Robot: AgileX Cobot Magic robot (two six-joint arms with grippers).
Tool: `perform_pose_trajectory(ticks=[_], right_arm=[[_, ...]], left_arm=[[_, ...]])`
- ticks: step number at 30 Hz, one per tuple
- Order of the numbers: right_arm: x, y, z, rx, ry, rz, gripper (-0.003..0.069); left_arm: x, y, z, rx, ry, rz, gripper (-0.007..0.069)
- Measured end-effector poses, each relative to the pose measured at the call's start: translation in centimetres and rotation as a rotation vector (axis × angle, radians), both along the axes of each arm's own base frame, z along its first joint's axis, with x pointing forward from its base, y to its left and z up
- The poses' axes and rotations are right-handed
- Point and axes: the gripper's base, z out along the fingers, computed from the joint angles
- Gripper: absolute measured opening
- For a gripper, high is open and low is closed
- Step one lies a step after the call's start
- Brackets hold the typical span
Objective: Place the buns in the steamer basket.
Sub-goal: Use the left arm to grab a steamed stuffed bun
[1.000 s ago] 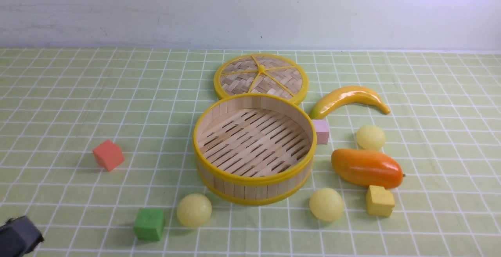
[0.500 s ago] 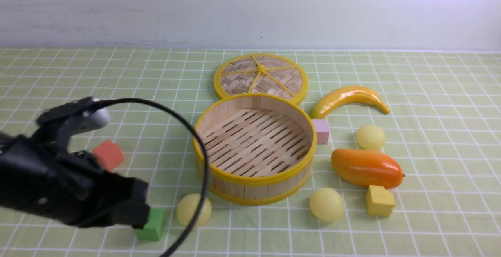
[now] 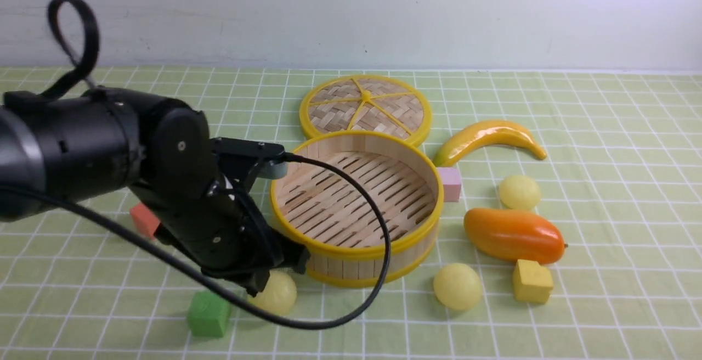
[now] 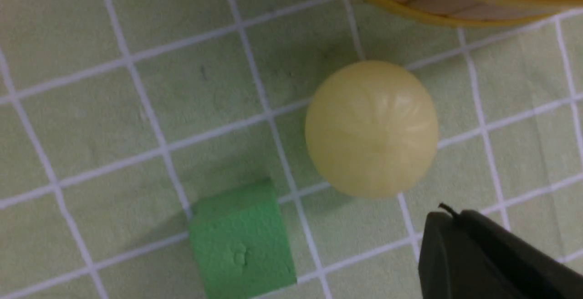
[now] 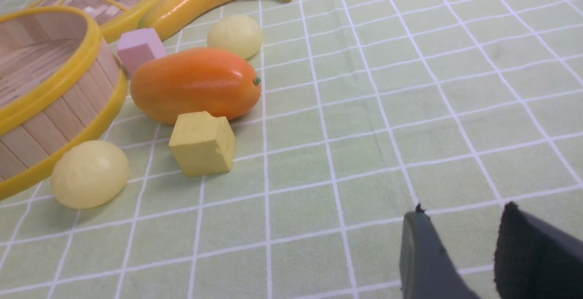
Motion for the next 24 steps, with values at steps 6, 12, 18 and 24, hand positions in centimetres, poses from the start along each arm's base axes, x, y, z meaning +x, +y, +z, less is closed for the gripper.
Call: perform_pose_trajectory(ticks=[6, 12, 18, 24], right_arm=[[0.0, 0.0, 0.0, 0.000, 0.000, 0.000, 0.0239], [0.0, 0.0, 0.0, 0.000, 0.000, 0.000, 0.0239], [0.0, 0.0, 0.0, 0.000, 0.000, 0.000, 0.0239], [0.0, 0.0, 0.0, 0.000, 0.000, 0.000, 0.0239]], left_arm=[[1.5, -0.6, -1.4, 0.032, 0.010, -0.012, 0.0182], [2.3, -0.8, -2.9, 0.056, 0.012, -0.009, 0.0258], [2.9, -1.0, -4.1, 0.065, 0.011, -0.010, 0.0215], [2.9, -1.0, -4.2, 0.068, 0.012, -0.011, -0.0001]])
